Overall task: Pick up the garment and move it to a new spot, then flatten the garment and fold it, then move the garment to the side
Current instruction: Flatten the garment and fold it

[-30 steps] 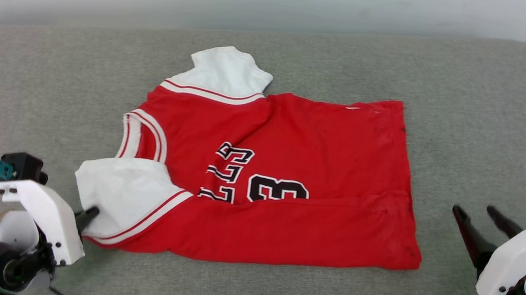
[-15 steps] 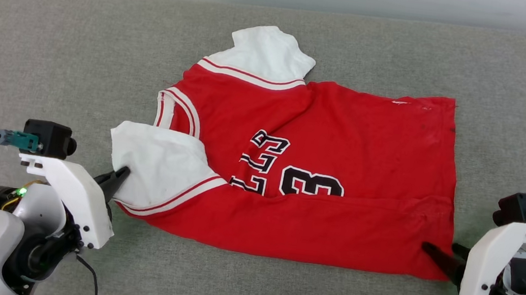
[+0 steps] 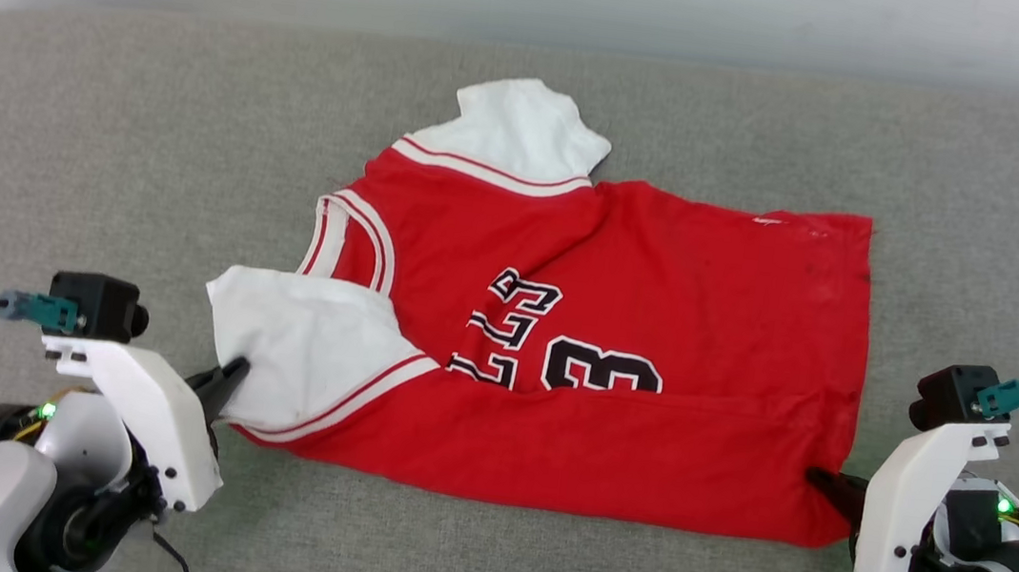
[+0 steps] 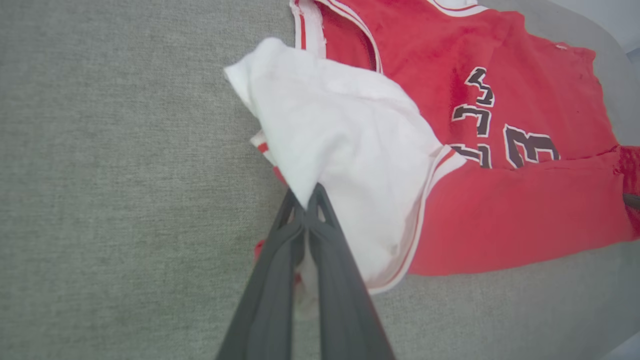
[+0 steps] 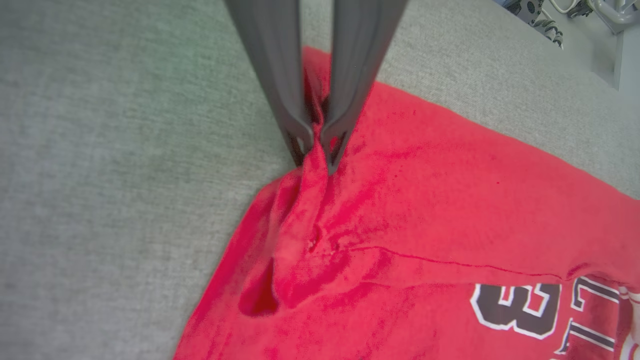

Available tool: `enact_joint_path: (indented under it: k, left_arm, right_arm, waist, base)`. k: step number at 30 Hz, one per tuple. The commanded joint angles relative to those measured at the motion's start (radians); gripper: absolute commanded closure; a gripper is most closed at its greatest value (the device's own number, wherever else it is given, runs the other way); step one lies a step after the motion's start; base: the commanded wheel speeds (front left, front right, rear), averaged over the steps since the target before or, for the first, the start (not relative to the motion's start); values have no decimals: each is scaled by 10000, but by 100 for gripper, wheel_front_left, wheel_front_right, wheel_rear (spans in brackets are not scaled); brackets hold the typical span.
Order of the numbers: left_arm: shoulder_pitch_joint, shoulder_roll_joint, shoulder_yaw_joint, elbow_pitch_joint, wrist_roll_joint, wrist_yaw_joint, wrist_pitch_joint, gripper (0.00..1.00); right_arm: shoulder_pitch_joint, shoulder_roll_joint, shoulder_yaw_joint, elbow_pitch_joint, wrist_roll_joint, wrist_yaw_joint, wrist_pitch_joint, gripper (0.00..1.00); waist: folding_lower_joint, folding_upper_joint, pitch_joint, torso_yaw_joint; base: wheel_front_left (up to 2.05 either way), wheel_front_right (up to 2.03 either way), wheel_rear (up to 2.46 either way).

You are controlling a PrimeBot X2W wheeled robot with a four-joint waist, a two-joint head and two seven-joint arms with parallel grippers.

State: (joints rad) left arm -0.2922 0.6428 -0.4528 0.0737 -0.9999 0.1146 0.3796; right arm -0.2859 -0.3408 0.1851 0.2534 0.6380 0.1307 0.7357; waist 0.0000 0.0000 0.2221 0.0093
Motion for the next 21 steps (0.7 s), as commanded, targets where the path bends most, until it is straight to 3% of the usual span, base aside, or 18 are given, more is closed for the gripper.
enact_joint_path:
  k: [1,13,21]
  left_arm:
    - [179,-50,-4,50,-51,46,-67,100]
    - [2046,154,387,-477,-348,830,-650,100]
    - [3299,259,388,-1139,-756,1268,-429,100]
  right_arm:
    - [-31,-86,103,-65,47,0,-104,100]
    - [789,-395,991,-474,374,0,-470,100]
    - [1693,-469,586,-616,328,-2,-271,100]
  waist:
    - [0,0,-318,-72]
    - [0,0,-2282,-50]
    - [0,0,-2461,55]
  base:
    - [0,0,0]
    - [0,0,0]
    - [0,0,0]
